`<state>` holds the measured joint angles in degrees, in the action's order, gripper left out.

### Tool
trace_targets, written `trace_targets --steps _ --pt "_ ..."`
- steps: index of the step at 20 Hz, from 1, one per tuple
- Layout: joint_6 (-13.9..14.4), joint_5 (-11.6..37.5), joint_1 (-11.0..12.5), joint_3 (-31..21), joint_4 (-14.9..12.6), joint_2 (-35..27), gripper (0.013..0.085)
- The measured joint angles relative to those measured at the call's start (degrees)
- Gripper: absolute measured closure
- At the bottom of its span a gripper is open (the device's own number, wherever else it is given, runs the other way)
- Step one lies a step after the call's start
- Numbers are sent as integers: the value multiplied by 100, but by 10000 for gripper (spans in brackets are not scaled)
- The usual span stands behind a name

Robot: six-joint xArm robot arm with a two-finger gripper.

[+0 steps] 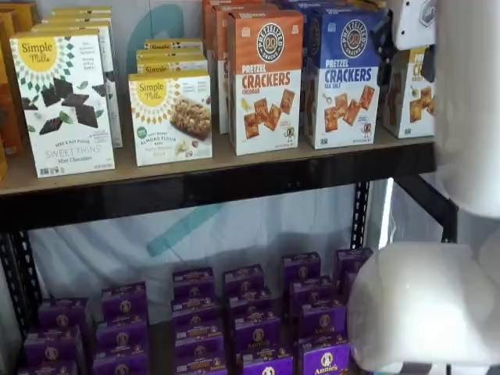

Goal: Retrieve the yellow and white box located on the top shelf, the sixth one from the left

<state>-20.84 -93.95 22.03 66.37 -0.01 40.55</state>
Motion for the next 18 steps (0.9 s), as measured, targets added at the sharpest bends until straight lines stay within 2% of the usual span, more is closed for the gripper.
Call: trace_targets --steps 4,9,12,18 --pt "-552 221 603 308 323 -401 130" --pt "-1029 350 1108 755 590 -848 130" --pt "-1209 407 1304 953 719 -1027 130" --pt "-1362 385 1467 1207 785 -1240 130"
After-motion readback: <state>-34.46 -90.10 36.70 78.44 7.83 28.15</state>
